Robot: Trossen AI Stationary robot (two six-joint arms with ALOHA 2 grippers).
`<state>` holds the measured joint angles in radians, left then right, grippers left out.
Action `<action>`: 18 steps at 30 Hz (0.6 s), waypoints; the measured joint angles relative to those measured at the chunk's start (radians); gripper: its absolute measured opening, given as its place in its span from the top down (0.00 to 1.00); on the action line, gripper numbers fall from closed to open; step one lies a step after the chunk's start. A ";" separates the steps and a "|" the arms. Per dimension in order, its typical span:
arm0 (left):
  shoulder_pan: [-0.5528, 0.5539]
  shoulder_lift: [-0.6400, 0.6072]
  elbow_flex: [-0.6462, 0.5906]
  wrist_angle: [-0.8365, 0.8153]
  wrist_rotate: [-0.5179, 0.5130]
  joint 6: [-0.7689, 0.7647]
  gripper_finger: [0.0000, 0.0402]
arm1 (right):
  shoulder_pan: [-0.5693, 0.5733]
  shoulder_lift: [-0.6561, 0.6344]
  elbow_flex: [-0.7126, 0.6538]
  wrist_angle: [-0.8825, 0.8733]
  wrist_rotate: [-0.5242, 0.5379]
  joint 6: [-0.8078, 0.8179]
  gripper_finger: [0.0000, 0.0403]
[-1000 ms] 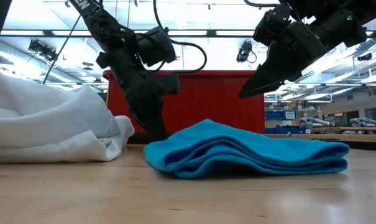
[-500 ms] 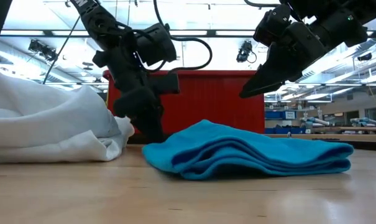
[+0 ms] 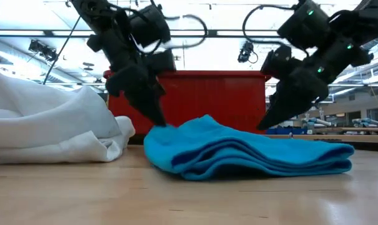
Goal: Fold laundry
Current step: Fold the blue underwear
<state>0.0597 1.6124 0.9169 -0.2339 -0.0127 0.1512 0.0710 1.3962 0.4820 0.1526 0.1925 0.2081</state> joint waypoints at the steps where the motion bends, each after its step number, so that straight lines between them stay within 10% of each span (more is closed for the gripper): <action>1: 0.000 -0.019 0.001 0.007 -0.002 0.017 0.99 | -0.006 -0.001 0.002 0.004 0.010 -0.006 0.46; 13: -0.042 -0.237 0.267 -0.116 0.002 0.418 1.00 | 0.026 -0.145 0.124 -0.123 0.053 -0.167 0.48; 18: -0.030 -0.264 0.478 -0.265 0.251 0.412 1.00 | 0.033 -0.216 0.145 -0.162 0.004 -0.255 0.48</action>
<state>0.0294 1.3484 1.3953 -0.4988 0.2385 0.5628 0.1036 1.1799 0.6273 -0.0091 0.1965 -0.0473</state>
